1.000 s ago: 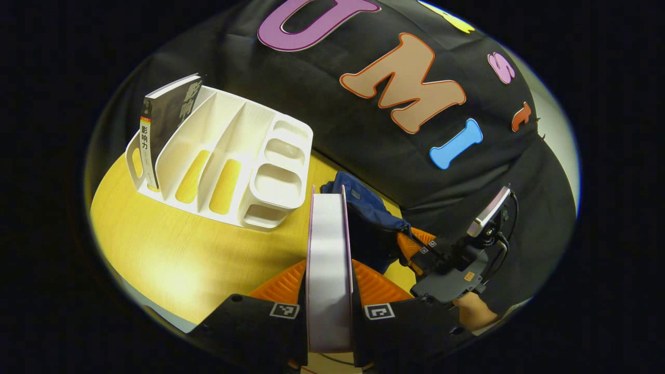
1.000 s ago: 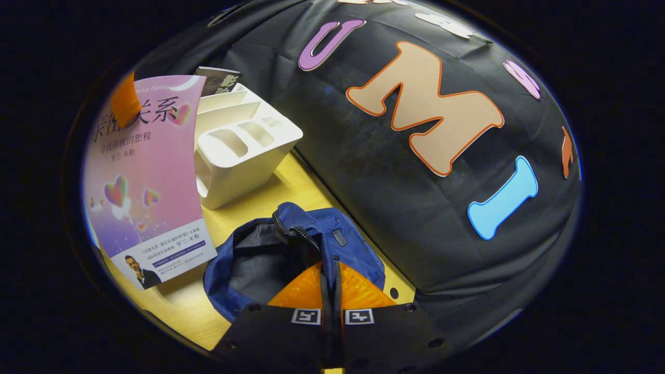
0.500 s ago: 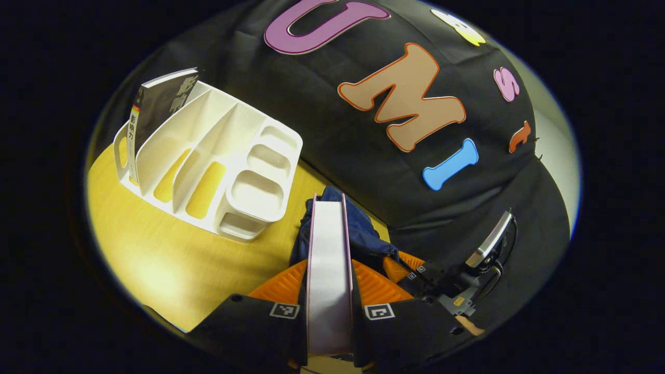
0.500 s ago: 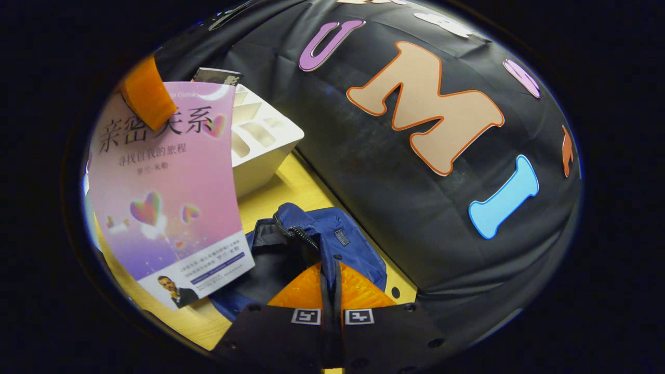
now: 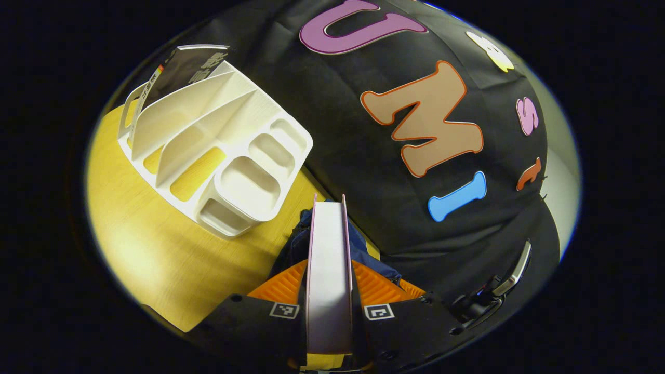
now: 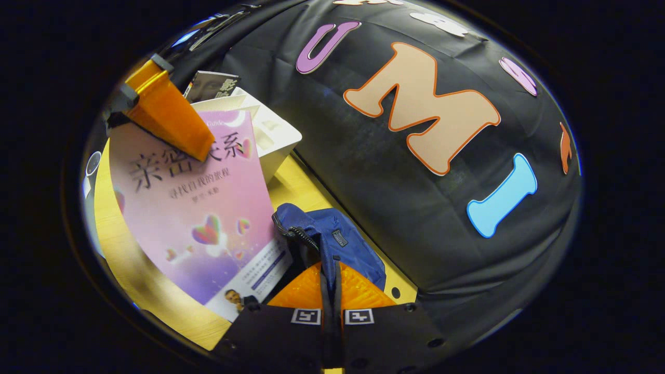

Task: Open the schoolbag, grab two books from the bookshelf and put them into the schoolbag.

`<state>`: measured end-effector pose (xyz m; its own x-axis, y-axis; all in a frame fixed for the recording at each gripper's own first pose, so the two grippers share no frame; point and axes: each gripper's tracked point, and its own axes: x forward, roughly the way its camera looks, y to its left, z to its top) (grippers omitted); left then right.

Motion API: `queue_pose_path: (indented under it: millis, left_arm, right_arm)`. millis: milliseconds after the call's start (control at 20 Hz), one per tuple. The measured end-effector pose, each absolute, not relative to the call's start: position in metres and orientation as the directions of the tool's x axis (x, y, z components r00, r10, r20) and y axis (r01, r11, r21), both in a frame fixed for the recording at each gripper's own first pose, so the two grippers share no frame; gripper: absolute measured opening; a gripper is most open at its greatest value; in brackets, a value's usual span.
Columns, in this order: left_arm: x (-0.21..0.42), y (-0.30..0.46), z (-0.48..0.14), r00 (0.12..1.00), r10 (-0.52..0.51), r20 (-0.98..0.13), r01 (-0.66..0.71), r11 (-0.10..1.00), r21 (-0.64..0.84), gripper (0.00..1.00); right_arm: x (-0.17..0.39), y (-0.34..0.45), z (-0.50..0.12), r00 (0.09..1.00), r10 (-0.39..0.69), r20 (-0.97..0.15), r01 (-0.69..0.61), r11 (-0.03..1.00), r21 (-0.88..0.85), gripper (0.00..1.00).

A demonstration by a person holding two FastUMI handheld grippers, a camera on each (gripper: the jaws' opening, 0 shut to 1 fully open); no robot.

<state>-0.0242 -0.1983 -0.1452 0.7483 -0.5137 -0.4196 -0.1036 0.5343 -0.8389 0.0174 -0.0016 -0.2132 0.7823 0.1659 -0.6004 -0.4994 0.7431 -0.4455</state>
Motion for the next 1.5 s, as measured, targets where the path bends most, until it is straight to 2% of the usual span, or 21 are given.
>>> queue_pose_path:
  millis: [200, 350, 650, 850, 1300, 1500]
  left_arm:
    - [-0.019, -0.213, -0.155, 0.797, -0.466, -0.385, -0.112, 0.512, -0.851, 0.32]
    - [-0.018, -0.219, -0.167, 0.825, -0.428, -0.367, -0.12, 0.502, -0.856, 0.31]
    - [-0.017, -0.244, -0.189, 0.864, -0.369, -0.344, -0.127, 0.501, -0.856, 0.31]
    - [-0.013, -0.266, -0.205, 0.872, -0.355, -0.338, -0.145, 0.471, -0.87, 0.31]
    - [-0.008, -0.295, -0.222, 0.914, -0.3, -0.272, -0.13, 0.419, -0.899, 0.34]
    - [-0.009, -0.318, -0.244, 0.888, -0.346, -0.303, -0.134, 0.436, -0.89, 0.34]
  right_arm:
    - [0.02, -0.005, -0.214, 0.78, 0.161, -0.605, -0.473, 0.785, -0.4, 0.03]
    - [0.022, -0.005, -0.215, 0.774, 0.164, -0.612, -0.448, 0.825, -0.346, 0.03]
    - [0.018, 0.002, -0.22, 0.739, 0.21, -0.64, -0.452, 0.859, -0.24, 0.03]
    - [0.012, 0.003, -0.223, 0.714, 0.243, -0.656, -0.439, 0.886, -0.149, 0.03]
    - [0.011, -0.003, -0.22, 0.703, 0.272, -0.657, -0.445, 0.889, -0.109, 0.02]
    - [0.005, 0.004, -0.216, 0.696, 0.294, -0.655, -0.465, 0.88, -0.099, 0.03]
